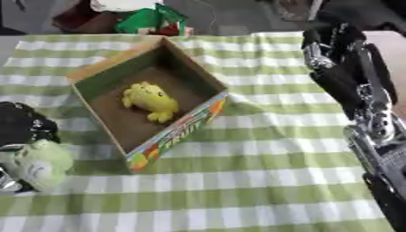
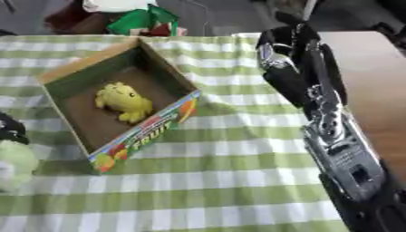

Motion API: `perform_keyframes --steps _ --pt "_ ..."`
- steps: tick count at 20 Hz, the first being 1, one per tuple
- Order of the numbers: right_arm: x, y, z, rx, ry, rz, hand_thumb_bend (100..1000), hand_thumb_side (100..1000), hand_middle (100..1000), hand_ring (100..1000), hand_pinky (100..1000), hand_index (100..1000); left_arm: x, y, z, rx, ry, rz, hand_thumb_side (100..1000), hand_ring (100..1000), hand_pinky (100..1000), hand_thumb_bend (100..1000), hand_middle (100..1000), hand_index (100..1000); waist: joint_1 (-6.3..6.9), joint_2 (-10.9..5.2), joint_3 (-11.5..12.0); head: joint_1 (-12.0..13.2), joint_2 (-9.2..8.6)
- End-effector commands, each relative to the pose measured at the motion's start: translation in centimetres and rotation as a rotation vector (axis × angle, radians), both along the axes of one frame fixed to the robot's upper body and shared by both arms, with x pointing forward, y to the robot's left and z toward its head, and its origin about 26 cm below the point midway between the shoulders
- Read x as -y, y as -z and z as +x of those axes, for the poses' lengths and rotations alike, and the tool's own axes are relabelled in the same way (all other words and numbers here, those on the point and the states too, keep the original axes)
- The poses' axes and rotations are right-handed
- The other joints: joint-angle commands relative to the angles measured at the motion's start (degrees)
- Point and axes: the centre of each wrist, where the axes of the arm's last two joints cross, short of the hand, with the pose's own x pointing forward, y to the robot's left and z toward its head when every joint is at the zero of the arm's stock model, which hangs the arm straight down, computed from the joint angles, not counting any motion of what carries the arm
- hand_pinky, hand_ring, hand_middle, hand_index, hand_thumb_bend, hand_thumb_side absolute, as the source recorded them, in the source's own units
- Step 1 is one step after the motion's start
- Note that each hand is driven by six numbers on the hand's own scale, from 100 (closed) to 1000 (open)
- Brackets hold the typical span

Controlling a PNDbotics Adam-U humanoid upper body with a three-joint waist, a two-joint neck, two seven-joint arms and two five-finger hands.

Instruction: Pick up objects on the table and place them in the box.

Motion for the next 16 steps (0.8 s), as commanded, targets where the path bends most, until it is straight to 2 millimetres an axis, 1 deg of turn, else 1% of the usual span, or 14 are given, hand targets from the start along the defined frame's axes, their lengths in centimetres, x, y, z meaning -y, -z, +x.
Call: perform_keyframes --steps 1,2,3,4,5,6,7,8,10,14,16 --pt "0.1 -0.7 -0.3 0.026 0.0 -0.015 100 429 658 793 817 892 -0.6 -1.7 -0.2 0.073 0.01 -0.021 134 516 404 208 515 586 0.05 -0.89 0.2 -0.2 -0.46" --pt "0.1 -0.6 -0.3 0.026 0.0 -0.015 100 430 658 794 817 892 -0.5 -2.3 -0.5 0.1 0.02 -0.062 163 471 344 100 462 507 0.04 -0.87 0.3 -0.3 -0.46" --pt "0.1 -0.6 -0.3 0.026 -0.001 -0.015 100 430 658 794 817 892 -0.5 -2.9 -0.8 0.127 0.029 -0.103 164 468 340 100 458 501 0.04 -0.85 0.3 -0.3 -0.46" --pt "0.1 -0.6 -0.3 0.026 -0.001 -0.016 100 430 658 794 817 892 -0.5 -3.4 -1.2 0.152 0.037 -0.14 184 445 300 100 427 450 0.04 -0.85 0.3 -0.3 -0.47" --pt "0.1 -0.6 -0.3 0.027 -0.001 -0.016 100 430 658 794 817 892 -0.5 -3.9 -1.5 0.175 0.046 -0.175 186 442 295 100 422 444 0.04 -0.84 0.3 -0.3 -0.46" --pt "0.1 -0.7 -0.3 0.028 -0.001 -0.016 100 429 658 794 817 892 -0.5 -4.3 -1.8 0.195 0.054 -0.208 212 416 257 100 382 393 0.04 -0.85 0.3 -0.3 -0.47" --pt "0.1 -0.7 -0.3 0.029 -0.001 -0.016 100 429 658 794 817 892 -0.5 -4.8 -2.1 0.217 0.061 -0.242 220 410 249 100 372 383 0.04 -0.86 0.2 -0.3 -0.48" --pt "0.1 -0.7 -0.3 0.03 -0.002 -0.017 100 430 658 795 817 892 -0.6 -5.2 -2.3 0.235 0.068 -0.268 260 392 221 100 349 363 0.07 -0.89 0.2 -0.3 -0.46" --pt "0.2 -0.8 -0.3 0.032 -0.002 -0.017 100 430 658 795 817 892 -0.7 -6.0 -2.7 0.275 0.078 -0.327 279 381 202 100 331 346 0.05 -0.91 0.1 -0.3 -0.46" --pt "0.2 -0.9 -0.3 0.037 -0.003 -0.019 100 429 658 795 817 892 -0.9 -7.8 -3.2 0.348 0.099 -0.442 287 366 166 100 317 328 0.12 -1.02 -0.1 -0.6 -0.35" --pt "0.2 -1.0 -0.3 0.041 -0.004 -0.02 100 429 658 795 816 891 -1.0 -8.5 -3.2 0.369 0.109 -0.492 291 355 135 100 305 317 0.13 -1.08 -0.2 -1.2 -0.15"
